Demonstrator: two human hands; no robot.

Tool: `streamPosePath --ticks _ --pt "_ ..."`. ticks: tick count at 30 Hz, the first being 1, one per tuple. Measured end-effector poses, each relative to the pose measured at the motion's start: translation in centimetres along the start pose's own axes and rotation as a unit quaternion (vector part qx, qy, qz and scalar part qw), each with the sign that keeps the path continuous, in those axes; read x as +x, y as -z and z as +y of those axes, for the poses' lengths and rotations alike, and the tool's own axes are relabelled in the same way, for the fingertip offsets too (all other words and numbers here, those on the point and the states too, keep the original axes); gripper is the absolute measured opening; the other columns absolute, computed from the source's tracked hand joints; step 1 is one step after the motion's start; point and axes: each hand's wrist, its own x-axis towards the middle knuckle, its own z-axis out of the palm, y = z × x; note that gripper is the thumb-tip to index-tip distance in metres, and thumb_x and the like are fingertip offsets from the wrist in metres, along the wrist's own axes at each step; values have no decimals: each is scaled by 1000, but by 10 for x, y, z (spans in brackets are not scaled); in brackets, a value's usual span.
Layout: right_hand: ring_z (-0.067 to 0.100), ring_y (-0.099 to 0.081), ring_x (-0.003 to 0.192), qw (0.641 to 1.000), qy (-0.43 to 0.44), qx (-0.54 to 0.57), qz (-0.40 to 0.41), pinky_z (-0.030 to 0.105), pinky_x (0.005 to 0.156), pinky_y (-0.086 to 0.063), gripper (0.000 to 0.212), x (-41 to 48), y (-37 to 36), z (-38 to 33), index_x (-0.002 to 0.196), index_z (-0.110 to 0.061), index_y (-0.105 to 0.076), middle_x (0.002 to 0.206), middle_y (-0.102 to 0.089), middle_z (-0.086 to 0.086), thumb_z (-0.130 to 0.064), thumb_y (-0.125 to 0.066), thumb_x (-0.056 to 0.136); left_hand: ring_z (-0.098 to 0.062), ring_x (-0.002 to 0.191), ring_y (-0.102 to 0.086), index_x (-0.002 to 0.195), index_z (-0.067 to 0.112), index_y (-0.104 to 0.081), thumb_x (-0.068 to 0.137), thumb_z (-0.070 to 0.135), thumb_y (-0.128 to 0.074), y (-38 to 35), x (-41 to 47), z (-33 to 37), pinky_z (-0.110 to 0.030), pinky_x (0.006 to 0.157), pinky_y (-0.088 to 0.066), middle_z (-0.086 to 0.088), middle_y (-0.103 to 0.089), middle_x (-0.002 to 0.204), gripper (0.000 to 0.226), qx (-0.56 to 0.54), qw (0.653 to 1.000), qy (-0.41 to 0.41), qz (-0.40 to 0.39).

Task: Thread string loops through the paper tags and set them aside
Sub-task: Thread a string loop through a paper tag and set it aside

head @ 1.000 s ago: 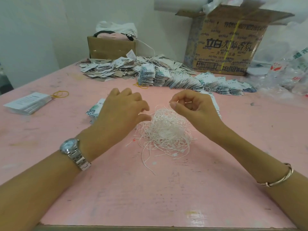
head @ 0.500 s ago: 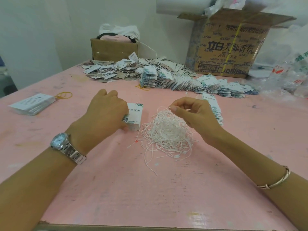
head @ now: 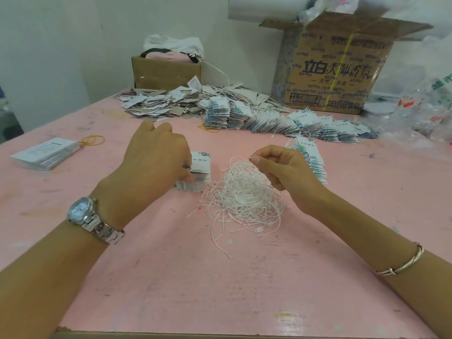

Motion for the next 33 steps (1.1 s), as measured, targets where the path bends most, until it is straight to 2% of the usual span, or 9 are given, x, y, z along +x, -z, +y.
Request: streamPosePath --ticks 6,13,16,18,21,25,29,31,33 --pt "6 -26 41 1000 -5 3 -7 14 39 -22 9 -1 -1 0 82 -14 -67 49 -44 -9 -12 -67 91 -15 108 -48 113 36 -69 87 58 -61 -4 -3 1 -31 79 -22 8 -65 110 34 13 1000 8 -1" --pt "5 -29 40 1000 -11 4 -19 14 39 -23 10 -1 -2 1 81 -14 -67 50 -48 -8 -12 -67 91 -16 109 -47 114 39 -68 86 62 -59 1 -2 0 -33 83 -25 9 -64 115 37 -37 999 30 3" --pt "7 -29 40 1000 -10 10 -24 16 39 -23 11 0 0 1 82 -14 -66 57 -56 -2 -12 -65 93 -19 106 -50 106 34 -73 92 51 -57 2 -5 1 -37 88 -27 9 -65 116 27 -83 989 39 113" --pt "7 -29 39 999 -11 21 -32 16 39 -23 11 1 1 2 84 -13 -65 62 -61 2 -13 -62 95 -24 97 -54 96 24 -76 92 39 -64 0 -8 3 -39 85 -28 5 -69 105 20 -119 963 9 242" --pt "7 -29 39 998 -23 48 -39 17 40 -22 9 2 1 3 87 -15 -62 70 -67 4 -16 -60 96 -27 80 -60 82 15 -77 88 23 -71 -1 -9 14 -39 77 -30 1 -71 89 11 -111 921 -66 367" --pt "7 -30 43 995 -38 87 -21 19 44 -20 7 4 4 3 87 -18 -61 81 -70 0 -19 -62 94 -24 70 -60 73 16 -73 86 15 -71 -6 -11 39 -36 71 -30 4 -69 80 13 -74 891 -154 420" --pt "7 -30 43 999 -32 40 -8 19 43 -22 6 4 5 4 86 -13 -67 53 -51 -9 -16 -66 91 -25 68 -59 71 15 -69 84 7 -69 -12 -10 47 -37 63 -35 2 -68 79 15 -44 875 -178 448" --pt "8 -28 43 998 -41 38 1 18 43 -23 5 4 4 5 87 -11 -69 47 -41 -10 -16 -69 89 -24 69 -60 72 16 -70 86 13 -72 -13 -10 46 -37 64 -36 3 -68 81 14 -56 870 -190 452" --pt "8 -27 44 998 -41 46 13 18 43 -23 6 4 4 5 87 -9 -70 46 -38 -10 -14 -70 88 -24 74 -61 78 19 -74 89 37 -72 -14 -10 44 -37 68 -33 4 -70 86 20 -75 882 -198 421"
